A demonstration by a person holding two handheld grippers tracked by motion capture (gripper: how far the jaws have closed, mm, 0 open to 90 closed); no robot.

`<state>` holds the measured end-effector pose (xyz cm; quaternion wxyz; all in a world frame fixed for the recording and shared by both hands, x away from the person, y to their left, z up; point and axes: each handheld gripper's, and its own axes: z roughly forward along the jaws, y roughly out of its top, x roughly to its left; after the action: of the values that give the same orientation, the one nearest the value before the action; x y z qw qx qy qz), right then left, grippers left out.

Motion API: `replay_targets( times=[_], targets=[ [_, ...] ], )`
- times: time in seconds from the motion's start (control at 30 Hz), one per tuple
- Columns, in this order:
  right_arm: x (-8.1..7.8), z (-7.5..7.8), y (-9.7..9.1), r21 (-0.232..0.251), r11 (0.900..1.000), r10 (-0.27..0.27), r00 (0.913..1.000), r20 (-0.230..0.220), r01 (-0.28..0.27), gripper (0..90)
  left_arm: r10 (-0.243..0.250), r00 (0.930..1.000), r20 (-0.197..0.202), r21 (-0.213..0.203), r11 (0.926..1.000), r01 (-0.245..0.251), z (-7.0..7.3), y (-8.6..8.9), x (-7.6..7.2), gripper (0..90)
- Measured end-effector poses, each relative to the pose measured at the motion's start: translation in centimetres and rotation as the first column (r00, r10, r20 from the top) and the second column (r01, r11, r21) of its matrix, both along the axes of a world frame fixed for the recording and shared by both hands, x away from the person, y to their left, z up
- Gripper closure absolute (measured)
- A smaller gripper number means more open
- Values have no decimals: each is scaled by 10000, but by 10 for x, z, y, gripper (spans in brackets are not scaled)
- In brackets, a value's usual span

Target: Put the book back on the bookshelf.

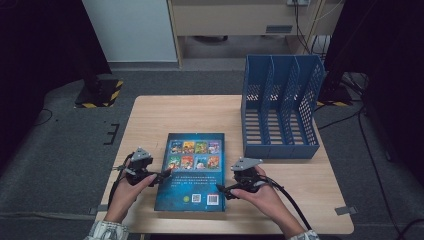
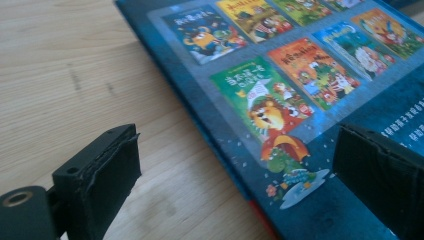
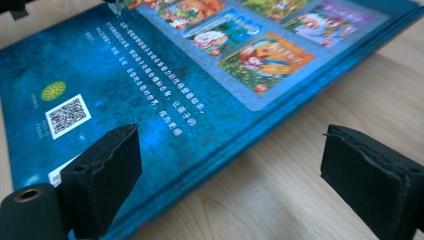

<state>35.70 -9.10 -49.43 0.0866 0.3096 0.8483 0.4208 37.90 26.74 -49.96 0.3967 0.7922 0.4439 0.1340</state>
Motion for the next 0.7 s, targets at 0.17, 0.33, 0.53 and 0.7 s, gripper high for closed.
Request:
replay_targets(
  times=[0.17, 0.33, 0.53, 0.7],
  targets=[
    [2, -5, 15, -40, 9997, 239, 9996, -133, -239, 70, -217, 9995, -218, -234, 9995, 212, -5, -4, 4, 48],
    [6, -9, 23, -81, 9996, 263, 9997, -10, -263, 68, -179, 9998, 76, -290, 9994, 181, -1, -7, 5, 67],
    [10, -12, 22, 100, 9998, 151, 9997, -200, -149, 36, -392, 9990, -217, -232, 9990, 387, -6, -12, 6, 57],
    [13, -15, 21, 306, 9995, 104, 9988, -477, -89, 2, -350, 9986, -394, -516, 9981, 329, -11, -15, 11, 24]
  ],
)
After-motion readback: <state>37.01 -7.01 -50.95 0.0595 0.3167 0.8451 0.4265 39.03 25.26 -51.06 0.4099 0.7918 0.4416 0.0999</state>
